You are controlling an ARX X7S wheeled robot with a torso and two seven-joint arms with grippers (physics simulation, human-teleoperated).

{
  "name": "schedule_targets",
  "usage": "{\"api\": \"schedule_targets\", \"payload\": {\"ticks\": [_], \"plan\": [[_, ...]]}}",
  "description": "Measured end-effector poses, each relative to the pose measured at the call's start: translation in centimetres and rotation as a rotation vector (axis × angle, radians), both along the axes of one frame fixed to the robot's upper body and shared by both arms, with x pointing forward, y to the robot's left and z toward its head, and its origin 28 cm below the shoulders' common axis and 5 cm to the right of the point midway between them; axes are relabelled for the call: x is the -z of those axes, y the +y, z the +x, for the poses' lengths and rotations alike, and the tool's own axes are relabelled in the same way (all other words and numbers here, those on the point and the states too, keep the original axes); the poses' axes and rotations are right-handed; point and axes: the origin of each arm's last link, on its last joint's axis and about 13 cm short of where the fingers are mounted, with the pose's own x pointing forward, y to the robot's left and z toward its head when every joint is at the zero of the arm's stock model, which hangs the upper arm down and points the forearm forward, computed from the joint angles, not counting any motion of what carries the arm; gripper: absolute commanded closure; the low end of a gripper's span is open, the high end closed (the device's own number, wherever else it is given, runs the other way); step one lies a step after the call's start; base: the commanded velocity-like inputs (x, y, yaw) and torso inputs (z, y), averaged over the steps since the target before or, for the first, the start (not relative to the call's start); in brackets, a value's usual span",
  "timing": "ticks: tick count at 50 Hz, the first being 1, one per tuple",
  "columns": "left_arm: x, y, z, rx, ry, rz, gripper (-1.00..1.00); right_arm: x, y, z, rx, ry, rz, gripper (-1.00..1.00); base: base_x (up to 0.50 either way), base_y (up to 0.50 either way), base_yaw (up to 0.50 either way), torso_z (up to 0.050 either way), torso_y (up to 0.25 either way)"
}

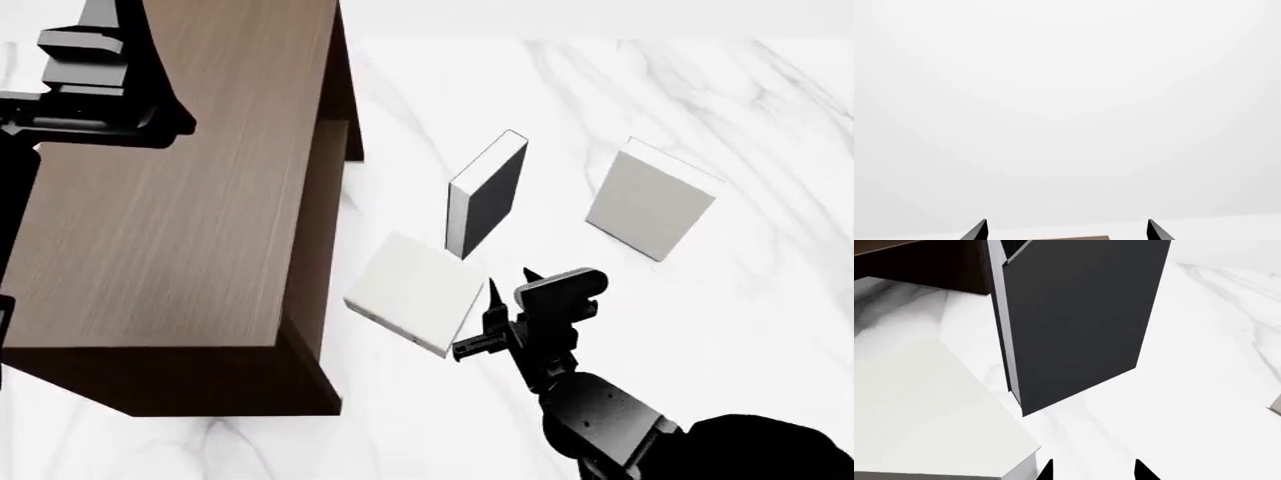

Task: Pick up the book on the right and place it under the cabinet shelf.

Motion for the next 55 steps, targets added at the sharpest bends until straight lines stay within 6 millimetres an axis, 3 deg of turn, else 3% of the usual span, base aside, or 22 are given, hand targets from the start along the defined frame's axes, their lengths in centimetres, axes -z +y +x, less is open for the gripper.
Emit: {"api": "schedule_targets", "payload": {"ticks": [55], "plan": [[-0.2, 0.0, 0.2, 0.002, -0.009, -0.003, -1.0, 0.4, 4.4, -0.7, -0.12, 0.007, -0.003, -1.0, 0.0, 0.0, 0.0, -0.001, -0.004]]}}
